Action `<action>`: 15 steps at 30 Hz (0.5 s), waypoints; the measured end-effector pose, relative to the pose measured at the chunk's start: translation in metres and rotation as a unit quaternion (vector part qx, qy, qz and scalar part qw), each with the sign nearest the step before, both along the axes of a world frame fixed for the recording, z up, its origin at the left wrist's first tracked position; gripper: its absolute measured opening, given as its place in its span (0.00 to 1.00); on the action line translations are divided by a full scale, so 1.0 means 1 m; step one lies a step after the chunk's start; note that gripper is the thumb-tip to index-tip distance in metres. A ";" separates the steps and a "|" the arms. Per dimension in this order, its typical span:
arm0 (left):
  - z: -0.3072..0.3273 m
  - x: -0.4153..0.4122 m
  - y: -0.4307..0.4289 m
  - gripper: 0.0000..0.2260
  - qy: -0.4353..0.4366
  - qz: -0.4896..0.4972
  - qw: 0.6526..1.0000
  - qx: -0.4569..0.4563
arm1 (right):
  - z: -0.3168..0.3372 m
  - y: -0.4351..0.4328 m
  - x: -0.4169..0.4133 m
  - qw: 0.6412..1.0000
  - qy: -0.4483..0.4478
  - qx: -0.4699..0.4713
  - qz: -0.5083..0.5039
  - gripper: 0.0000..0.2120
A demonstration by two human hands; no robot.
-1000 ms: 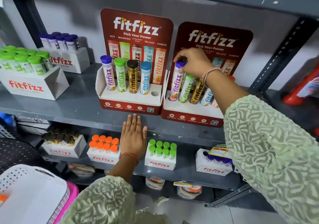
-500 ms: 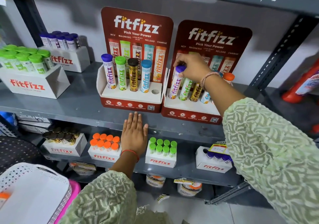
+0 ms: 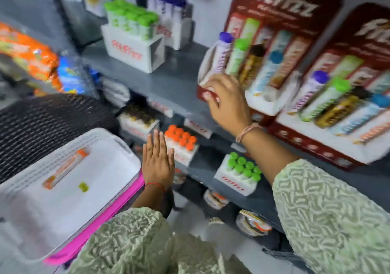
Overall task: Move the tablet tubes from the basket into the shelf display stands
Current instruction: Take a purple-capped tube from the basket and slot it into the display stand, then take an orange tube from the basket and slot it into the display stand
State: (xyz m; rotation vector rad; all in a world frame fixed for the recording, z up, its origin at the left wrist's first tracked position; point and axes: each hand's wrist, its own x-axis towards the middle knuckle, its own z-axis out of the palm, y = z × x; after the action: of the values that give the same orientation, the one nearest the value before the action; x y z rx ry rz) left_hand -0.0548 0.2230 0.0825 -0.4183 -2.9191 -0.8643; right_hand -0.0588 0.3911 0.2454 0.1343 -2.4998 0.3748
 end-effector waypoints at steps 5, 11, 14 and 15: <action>-0.045 0.005 -0.113 0.29 -0.081 0.163 0.983 -0.024 | -0.087 -0.122 -0.045 0.958 -0.205 0.059 0.194 0.08; -0.090 0.029 -0.196 0.36 -0.161 0.253 0.953 -0.035 | -0.189 -0.237 -0.102 0.881 -0.425 -0.063 0.198 0.13; -0.102 0.037 -0.209 0.35 -0.204 0.251 0.945 -0.048 | -0.227 -0.292 -0.134 0.846 -0.497 -0.159 0.109 0.15; -0.104 0.037 -0.211 0.34 -0.204 0.243 0.947 -0.054 | -0.237 -0.308 -0.145 0.836 -0.514 -0.175 0.079 0.16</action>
State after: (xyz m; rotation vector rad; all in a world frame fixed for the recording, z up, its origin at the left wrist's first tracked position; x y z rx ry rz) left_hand -0.0182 0.0123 -0.0220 0.5287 -3.2049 -0.7852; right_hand -0.2035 0.0827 0.0083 -0.0317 -3.3983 1.2362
